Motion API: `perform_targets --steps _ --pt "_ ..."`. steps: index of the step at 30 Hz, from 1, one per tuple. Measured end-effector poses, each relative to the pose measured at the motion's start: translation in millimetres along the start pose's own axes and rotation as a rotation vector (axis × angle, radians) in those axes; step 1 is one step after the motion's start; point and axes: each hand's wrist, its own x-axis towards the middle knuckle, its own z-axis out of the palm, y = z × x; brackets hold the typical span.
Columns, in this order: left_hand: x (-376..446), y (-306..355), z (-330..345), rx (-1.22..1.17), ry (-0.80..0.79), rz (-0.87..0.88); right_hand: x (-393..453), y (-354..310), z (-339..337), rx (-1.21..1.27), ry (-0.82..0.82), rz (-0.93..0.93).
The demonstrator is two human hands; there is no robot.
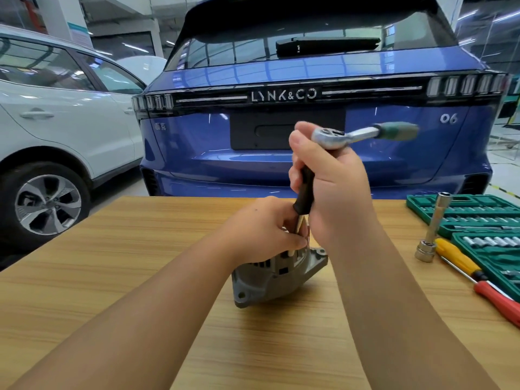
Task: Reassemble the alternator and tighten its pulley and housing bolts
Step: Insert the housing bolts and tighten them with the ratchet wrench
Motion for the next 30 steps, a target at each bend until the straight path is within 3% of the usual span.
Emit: perform_targets --steps 2,5,7,15,23,27,30 --pt "0 0 -2 -0.003 -0.008 -0.017 -1 1 -3 0.026 -0.142 -0.057" --pt "0 -4 0 -0.01 0.006 0.001 -3 8 1 -0.167 -0.13 -0.314" --pt "1 -10 3 -0.091 0.078 -0.019 -4 12 4 -0.191 -0.147 -0.384" --pt "7 -16 4 -0.034 0.094 0.018 -2 9 -4 0.073 -0.319 -0.145" --pt "-2 1 -3 -0.009 -0.042 -0.011 -3 4 7 -0.238 0.081 -0.193" --pt "0 0 -4 -0.009 -0.02 -0.045 1 2 2 -0.016 -0.122 -0.013" --pt "0 -2 -4 -0.028 -0.01 -0.049 0 6 3 -0.063 -0.176 -0.179"
